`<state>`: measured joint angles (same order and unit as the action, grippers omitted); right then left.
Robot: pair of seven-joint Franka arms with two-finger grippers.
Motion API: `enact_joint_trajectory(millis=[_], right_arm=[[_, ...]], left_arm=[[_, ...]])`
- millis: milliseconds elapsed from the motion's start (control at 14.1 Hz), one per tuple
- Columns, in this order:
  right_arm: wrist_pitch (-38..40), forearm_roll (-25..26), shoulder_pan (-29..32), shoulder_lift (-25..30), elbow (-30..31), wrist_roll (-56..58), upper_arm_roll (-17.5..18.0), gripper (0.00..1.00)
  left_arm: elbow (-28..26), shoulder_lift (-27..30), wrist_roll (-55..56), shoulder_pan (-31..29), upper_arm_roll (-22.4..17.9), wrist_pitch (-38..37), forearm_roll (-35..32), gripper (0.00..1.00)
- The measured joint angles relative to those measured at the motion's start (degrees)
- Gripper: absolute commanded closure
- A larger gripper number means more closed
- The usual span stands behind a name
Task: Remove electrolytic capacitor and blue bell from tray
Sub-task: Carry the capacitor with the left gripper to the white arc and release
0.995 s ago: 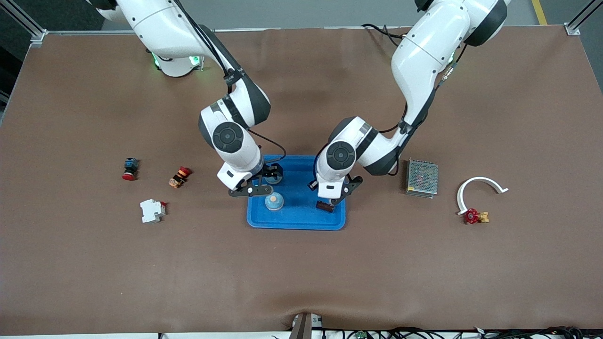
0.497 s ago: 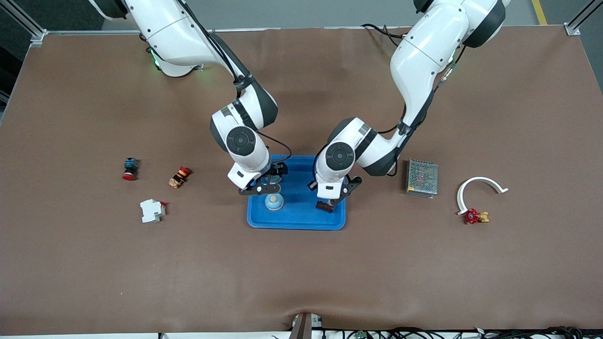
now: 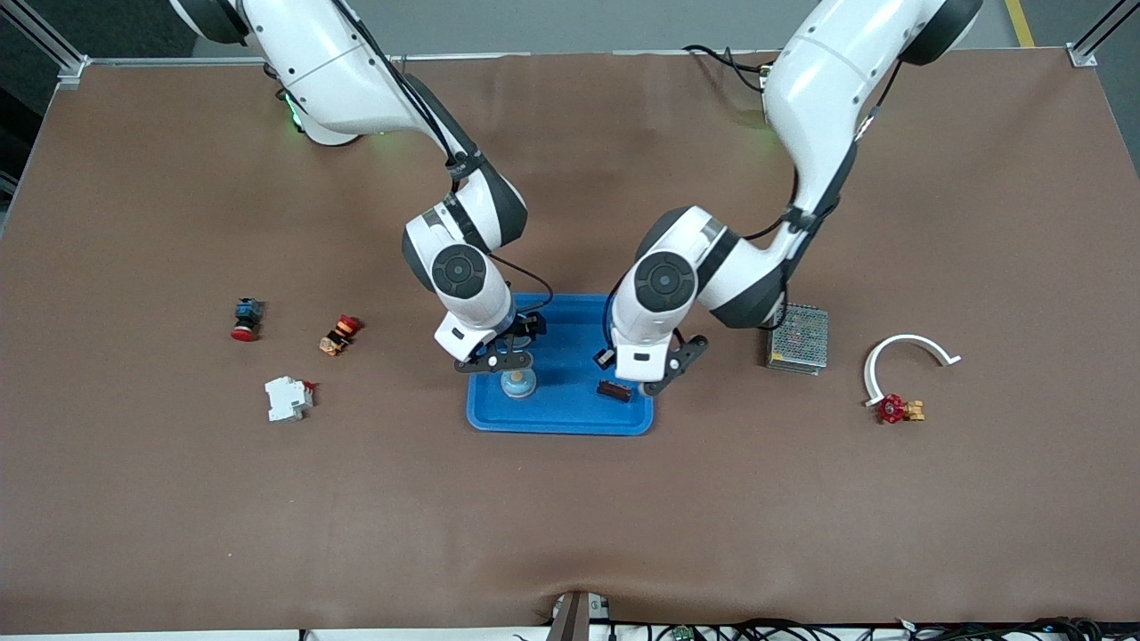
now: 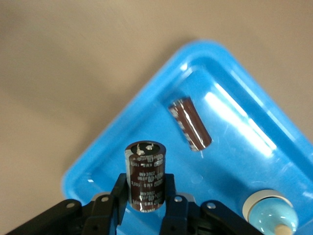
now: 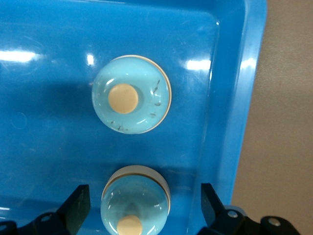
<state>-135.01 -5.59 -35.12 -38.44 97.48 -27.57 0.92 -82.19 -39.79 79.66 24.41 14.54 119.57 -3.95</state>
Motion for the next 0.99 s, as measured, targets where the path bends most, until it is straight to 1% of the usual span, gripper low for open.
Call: enact_joint_trajectory(millis=[355, 497, 781, 995], right_arm=[[-1.31, 0.00, -1.00, -0.98, 0.00, 0.01, 0.00, 0.00], [-1.33, 0.00, -1.04, -1.02, -0.01, 0.01, -0.02, 0.00], [-1.33, 0.00, -1.21, -1.14, 0.14, 0.01, -0.02, 0.00], [-1.33, 0.00, -1.24, -1.23, 0.45, 0.01, -0.02, 0.00]], left_arm=[[-0.16, 6.97, -7.47, -5.08, -0.20, -14.28, -0.29, 1.00], [-1.31, 9.34, -11.64, -8.09, -0.34, -18.40, -0.40, 1.00], [-9.42, 14.96, -20.92, -15.54, -0.46, -19.84, -4.31, 1.00], [-12.74, 15.98, -22.64, -19.43, -0.48, -19.57, -5.79, 1.00]])
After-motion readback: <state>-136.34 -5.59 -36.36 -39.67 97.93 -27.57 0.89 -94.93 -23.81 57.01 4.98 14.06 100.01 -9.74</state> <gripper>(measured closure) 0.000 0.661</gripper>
